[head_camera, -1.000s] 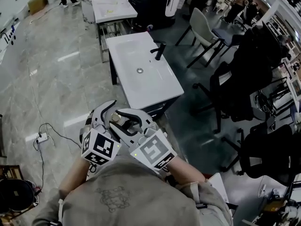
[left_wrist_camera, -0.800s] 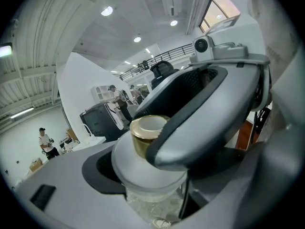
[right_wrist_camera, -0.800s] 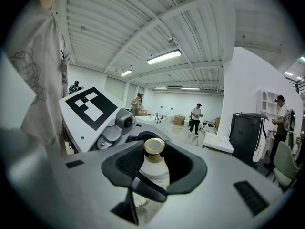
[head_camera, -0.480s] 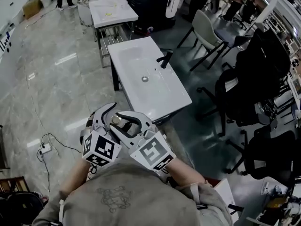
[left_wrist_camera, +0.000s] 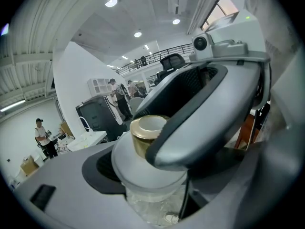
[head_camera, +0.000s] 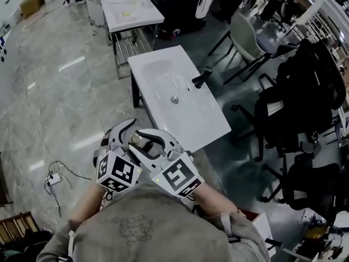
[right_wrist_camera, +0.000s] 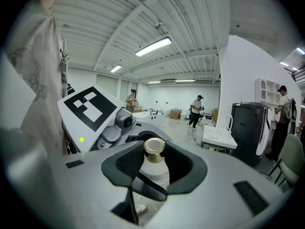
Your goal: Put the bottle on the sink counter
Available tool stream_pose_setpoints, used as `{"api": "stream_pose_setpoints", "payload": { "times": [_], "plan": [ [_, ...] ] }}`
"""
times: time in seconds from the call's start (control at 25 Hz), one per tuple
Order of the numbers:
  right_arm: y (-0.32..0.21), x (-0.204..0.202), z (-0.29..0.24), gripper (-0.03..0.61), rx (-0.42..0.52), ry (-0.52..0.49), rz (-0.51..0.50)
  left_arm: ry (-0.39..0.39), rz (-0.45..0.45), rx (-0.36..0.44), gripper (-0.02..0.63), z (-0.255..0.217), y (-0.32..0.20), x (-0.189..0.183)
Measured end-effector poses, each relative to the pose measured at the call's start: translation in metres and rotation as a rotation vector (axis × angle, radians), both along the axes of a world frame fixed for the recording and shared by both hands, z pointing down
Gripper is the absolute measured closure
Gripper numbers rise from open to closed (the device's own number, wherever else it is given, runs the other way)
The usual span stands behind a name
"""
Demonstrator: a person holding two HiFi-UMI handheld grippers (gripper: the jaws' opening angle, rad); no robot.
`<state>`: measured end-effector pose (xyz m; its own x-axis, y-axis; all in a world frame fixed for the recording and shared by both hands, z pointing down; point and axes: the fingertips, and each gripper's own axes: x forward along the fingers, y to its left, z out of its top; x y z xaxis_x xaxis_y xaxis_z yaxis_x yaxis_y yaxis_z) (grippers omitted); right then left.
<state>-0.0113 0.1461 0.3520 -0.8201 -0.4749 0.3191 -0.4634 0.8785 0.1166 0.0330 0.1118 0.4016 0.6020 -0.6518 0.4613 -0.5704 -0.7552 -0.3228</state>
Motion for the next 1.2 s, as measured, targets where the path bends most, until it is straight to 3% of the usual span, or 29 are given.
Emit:
{"api": "stream_pose_setpoints", "payload": {
  "times": [0.8,1.2],
  "plan": [
    [-0.202,-0.116,-0.005,0.442,-0.050,0.038,0.116,0.005,0.109,-0.036,0.285,-0.005,-0.195,-0.112],
    [-0.259,-0.134,-0.006,0.442,-0.030,0.077,0.170,0.040,0.161,-0.015,0.285,-0.007,-0.250,-0.127]
  ]
}}
